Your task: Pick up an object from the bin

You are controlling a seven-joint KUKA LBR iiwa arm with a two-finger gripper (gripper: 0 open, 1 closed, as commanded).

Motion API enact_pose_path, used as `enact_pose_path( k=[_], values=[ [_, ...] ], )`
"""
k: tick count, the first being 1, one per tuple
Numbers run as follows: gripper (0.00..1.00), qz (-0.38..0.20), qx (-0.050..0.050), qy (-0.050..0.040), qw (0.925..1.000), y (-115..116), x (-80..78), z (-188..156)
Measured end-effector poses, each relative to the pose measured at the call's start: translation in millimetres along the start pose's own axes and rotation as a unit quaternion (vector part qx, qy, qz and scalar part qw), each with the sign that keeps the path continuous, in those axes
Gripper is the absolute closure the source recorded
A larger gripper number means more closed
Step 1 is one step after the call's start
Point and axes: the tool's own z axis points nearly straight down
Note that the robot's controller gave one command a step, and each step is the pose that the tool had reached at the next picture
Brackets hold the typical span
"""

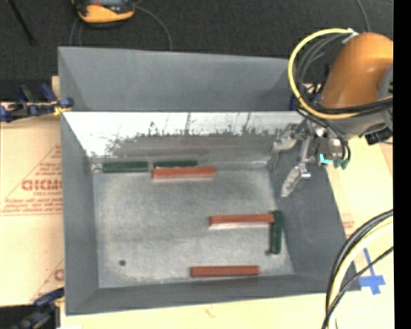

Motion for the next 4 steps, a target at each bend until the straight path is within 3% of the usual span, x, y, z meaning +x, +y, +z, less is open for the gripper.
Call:
enact_pose_path(
  k=[1,2,3,4],
  values=[
    [0.0,-0.002,0.001,-0.004,1.0,0,-1.8,-5],
    [0.0,0.002,0.001,-0.0051,1.0,25,23.6,77],
    [0.0,-0.029,0.0,-0.0004,0.9996,34,30.7,74],
    [0.0,-0.018,0.0,-0.0044,0.9998,46,35.8,72]
  ],
)
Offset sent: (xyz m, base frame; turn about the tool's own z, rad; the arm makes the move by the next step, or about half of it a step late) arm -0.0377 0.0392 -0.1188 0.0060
